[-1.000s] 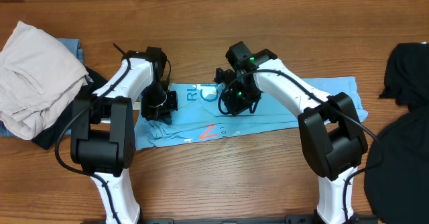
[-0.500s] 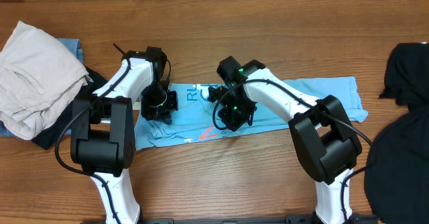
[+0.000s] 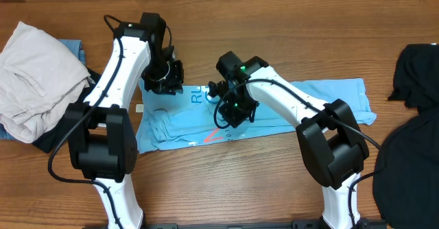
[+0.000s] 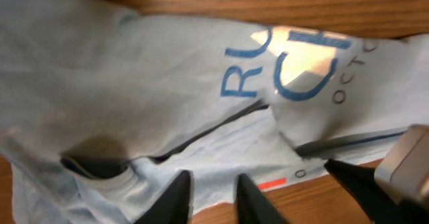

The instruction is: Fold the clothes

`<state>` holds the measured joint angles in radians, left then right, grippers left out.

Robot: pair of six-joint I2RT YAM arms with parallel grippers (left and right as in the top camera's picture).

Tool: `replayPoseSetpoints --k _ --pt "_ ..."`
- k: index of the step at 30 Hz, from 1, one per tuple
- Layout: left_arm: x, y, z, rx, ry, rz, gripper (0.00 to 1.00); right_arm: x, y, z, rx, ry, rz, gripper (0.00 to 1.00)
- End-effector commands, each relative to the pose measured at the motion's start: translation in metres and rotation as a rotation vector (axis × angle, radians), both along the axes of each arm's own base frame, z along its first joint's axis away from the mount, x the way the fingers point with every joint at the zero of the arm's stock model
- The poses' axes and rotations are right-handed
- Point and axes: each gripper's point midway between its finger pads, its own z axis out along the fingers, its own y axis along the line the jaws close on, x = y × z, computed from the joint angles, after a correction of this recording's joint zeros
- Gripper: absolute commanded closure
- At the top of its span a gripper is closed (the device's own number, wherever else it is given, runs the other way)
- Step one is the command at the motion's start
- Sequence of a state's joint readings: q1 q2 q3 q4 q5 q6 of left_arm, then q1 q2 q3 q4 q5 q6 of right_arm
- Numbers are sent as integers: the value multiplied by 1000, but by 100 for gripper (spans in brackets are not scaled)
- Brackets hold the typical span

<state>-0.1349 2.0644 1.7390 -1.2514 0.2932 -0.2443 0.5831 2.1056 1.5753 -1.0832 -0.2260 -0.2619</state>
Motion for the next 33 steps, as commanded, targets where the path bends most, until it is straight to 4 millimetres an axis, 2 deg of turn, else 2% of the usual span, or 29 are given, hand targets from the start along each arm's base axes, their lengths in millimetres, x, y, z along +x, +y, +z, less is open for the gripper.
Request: replayPoseSetpoints --k 1,4,13,22,25,29,33 --pt "9 3 15 -10 -60 -1 68 28 6 12 27 -118 -14 96" --pt "10 6 14 12 -67 -1 63 36 8 8 32 -159 -16 96" --pt "12 12 12 50 -75 0 62 21 10 3 38 -100 -3 96" --pt "12 14 12 58 -75 1 62 10 5 -22 -11 -25 2 96" --pt "12 14 12 58 -76 1 62 7 3 -24 -20 -10 2 96" --pt "12 14 12 58 -77 1 62 -18 6 -21 -16 80 33 96" --pt "13 14 12 58 -79 1 62 -41 18 -21 -40 107 93 96"
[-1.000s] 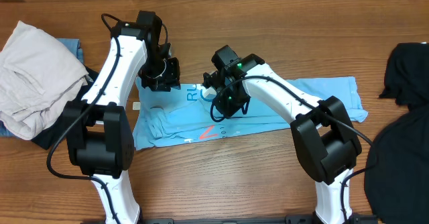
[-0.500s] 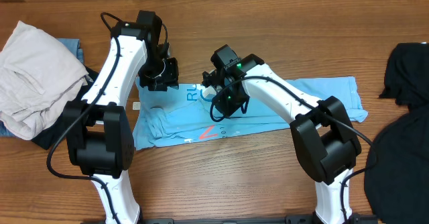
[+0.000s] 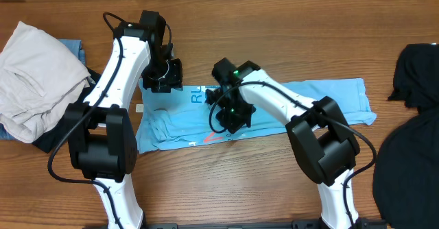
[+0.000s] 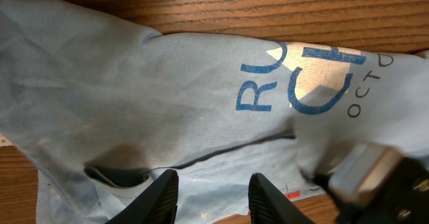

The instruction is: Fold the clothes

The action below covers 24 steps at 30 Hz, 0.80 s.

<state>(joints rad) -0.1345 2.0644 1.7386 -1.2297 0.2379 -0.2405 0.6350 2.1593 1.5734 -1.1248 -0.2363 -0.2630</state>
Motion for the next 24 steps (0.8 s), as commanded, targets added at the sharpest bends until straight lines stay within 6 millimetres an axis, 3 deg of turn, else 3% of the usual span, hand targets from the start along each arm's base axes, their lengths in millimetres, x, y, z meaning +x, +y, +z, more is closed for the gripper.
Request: replayPoseSetpoints --k 1,8,10,11,14,16,19,24 --pt "6 5 14 6 -49 3 62 -15 11 -1 0 18 47 96" --pt "5 6 14 8 -43 2 62 -16 5 1 -49 22 -5 96" --pt "5 7 14 18 -44 3 62 -9 6 18 -30 0 -27 96" --pt "5 9 13 26 -45 3 62 3 7 37 6 -40 -75 96" --pt "5 9 14 25 -45 3 62 23 -6 67 47 -97 -181 92" --pt "6 9 14 25 -46 4 62 38 -12 63 47 -95 -316 92" --pt "5 8 14 25 -43 11 62 53 -2 48 85 -90 -502 92" --pt "1 9 13 28 -25 10 62 44 13 19 72 -1 -586 93"
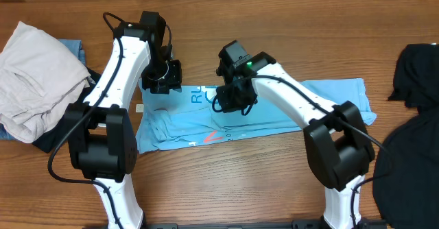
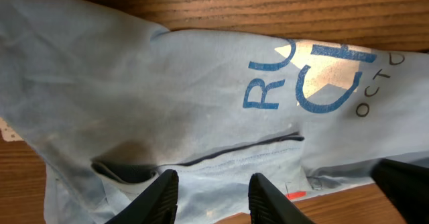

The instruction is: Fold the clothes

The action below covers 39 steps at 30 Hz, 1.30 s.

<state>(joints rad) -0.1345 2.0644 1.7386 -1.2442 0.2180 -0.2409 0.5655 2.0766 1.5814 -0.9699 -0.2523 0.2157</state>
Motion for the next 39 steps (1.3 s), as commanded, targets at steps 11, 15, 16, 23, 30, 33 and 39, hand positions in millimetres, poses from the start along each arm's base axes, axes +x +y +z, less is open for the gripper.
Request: replayPoseSetpoints --k 11,15,16,23,30,33,39 --pt "4 5 14 7 -36 9 63 -35 12 -42 -32 149 -157 96" --pt "3 6 14 7 -32 9 62 -52 20 -37 24 246 -145 96" --pt "3 6 14 7 -32 9 63 -55 18 -37 13 255 -146 96" --pt "3 6 14 8 -32 9 62 -61 12 -38 -17 278 -151 96" --pt "0 11 13 36 -22 10 63 0 -58 1 -80 125 -305 96" --pt "1 11 13 35 -26 10 62 12 -108 -17 -176 100 -356 96" --pt "0 11 13 36 -20 10 62 -15 -161 -46 -324 175 -423 96"
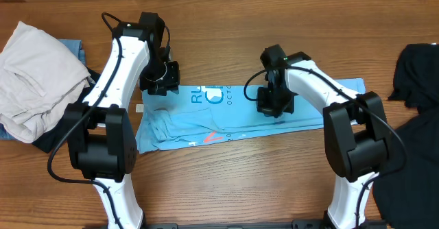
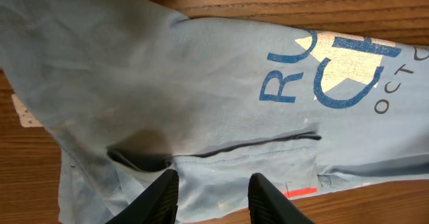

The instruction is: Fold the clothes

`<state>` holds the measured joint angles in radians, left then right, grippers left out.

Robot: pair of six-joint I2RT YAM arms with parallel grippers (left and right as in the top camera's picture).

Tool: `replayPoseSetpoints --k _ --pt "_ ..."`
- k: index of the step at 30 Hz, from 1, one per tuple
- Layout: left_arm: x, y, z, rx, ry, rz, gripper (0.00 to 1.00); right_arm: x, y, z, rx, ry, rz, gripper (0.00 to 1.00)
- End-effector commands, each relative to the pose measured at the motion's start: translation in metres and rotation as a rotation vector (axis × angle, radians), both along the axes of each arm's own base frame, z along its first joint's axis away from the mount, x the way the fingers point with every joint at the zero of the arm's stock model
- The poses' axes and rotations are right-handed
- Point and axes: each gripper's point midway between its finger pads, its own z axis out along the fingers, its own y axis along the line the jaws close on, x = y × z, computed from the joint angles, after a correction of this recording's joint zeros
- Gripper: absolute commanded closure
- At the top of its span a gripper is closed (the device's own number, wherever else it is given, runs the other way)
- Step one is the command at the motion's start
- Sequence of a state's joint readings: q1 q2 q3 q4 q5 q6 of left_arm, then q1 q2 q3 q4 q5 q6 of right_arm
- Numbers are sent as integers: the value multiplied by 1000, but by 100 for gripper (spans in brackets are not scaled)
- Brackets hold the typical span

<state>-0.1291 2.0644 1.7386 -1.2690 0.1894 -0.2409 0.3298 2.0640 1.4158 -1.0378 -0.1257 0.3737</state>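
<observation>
A light blue T-shirt (image 1: 178, 123) with a blue print lies on the wooden table as a long strip running left to right. In the left wrist view the shirt (image 2: 167, 70) fills the frame, with a dark collar opening and a seam across it. My left gripper (image 1: 159, 83) hovers over the strip's upper left end. It is open (image 2: 214, 200), with nothing between its fingers. My right gripper (image 1: 273, 102) is over the strip right of the print. The overhead view does not show how its jaws stand.
A pile of beige and blue clothes (image 1: 34, 78) sits at the far left. Black garments (image 1: 415, 71) lie at the right edge. A small white tag (image 1: 139, 107) rests on the table beside the shirt's left end.
My right gripper has moved right along the shirt, from beside the print to the strip's right half. The left gripper stays open over the left end, shifted only slightly.
First my right gripper was at the print, with a flap of the shirt raised near the lower edge. Then it was low on the fabric there. After that the flap lay flat and the gripper stood above the print. Now it is further right.
</observation>
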Motion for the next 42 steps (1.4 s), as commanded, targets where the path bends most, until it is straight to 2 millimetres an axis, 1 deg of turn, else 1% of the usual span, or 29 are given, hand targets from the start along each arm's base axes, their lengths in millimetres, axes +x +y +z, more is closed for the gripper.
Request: replayPoseSetpoints --k 1,2,4,6,8,10,11,12,13,14,15,16,18,19,20,21,23,24,25,26,28,30,32,35,37,38,39,40,42 --pt "5 3 14 5 -41 4 62 -18 -41 -8 -137 38 -36 96" --pt "5 3 14 5 -41 4 62 -24 -50 -11 -166 59 -54 96" --pt "5 3 14 5 -43 4 62 -29 -63 -12 -198 82 -72 96" --pt "5 4 14 8 -43 6 62 -25 -68 -11 -194 71 -86 96" --pt "8 4 14 7 -53 6 62 -20 -62 -7 -161 53 -84 96" --pt "13 1 14 -6 -72 24 63 -16 -49 -4 -92 50 -92 96" --pt "14 -5 15 -33 -75 19 64 -15 -42 -4 -55 50 -93 96" --pt "12 -19 15 -90 -69 6 66 -12 -36 -4 -26 38 -85 96" --pt "10 -28 13 -122 -63 -4 69 -8 -26 -3 27 18 -39 96" --pt "5 -36 10 -148 -49 -20 73 -3 -16 1 89 -2 19 96" --pt "0 -41 6 -155 -35 -32 77 3 -12 10 127 -20 69 93" --pt "-6 -45 3 -160 -16 -43 86 8 -14 22 125 -33 78 91" --pt "-19 -55 -5 -189 28 -58 94 16 -27 48 99 -54 54 90" --pt "-29 -64 -10 -215 56 -78 96 18 -40 63 74 -65 9 89" --pt "-34 -68 -17 -215 65 -89 95 19 -50 71 76 -74 -18 87" --pt "-36 -71 -23 -214 65 -98 94 18 -58 73 73 -67 -40 87" --pt "-40 -72 -36 -215 65 -96 93 12 -68 65 69 -43 -66 88" --pt "-42 -71 -40 -214 68 -93 93 7 -70 58 61 -26 -68 94" --pt "-44 -71 -43 -212 74 -93 93 1 -72 50 53 -12 -68 96" --pt "-44 -70 -43 -209 76 -92 93 -7 -77 38 28 6 -68 96" --pt "-44 -69 -44 -208 75 -92 91 -24 -91 21 -56 49 -106 96" --pt "-44 -68 -44 -199 74 -92 91 -37 -97 11 -86 83 -105 96" --pt "-42 -60 -47 -148 63 -94 87 -47 -99 10 -101 119 -126 96" --pt "-38 -59 -48 -141 46 -95 87 -43 -100 5 -105 96 -131 96" --pt "-36 -59 -48 -142 39 -96 88 -50 -108 -9 -155 90 -175 96" --pt "-36 -59 -49 -138 38 -97 88 -54 -109 -16 -156 91 -176 96" --pt "-36 -58 -49 -135 38 -97 89 -57 -109 -19 -156 95 -176 96" --pt "-36 -58 -49 -135 37 -97 91 -57 -109 -20 -156 92 -175 96" --pt "-34 -57 -48 -131 31 -96 93 -52 -108 -18 -153 81 -176 96"
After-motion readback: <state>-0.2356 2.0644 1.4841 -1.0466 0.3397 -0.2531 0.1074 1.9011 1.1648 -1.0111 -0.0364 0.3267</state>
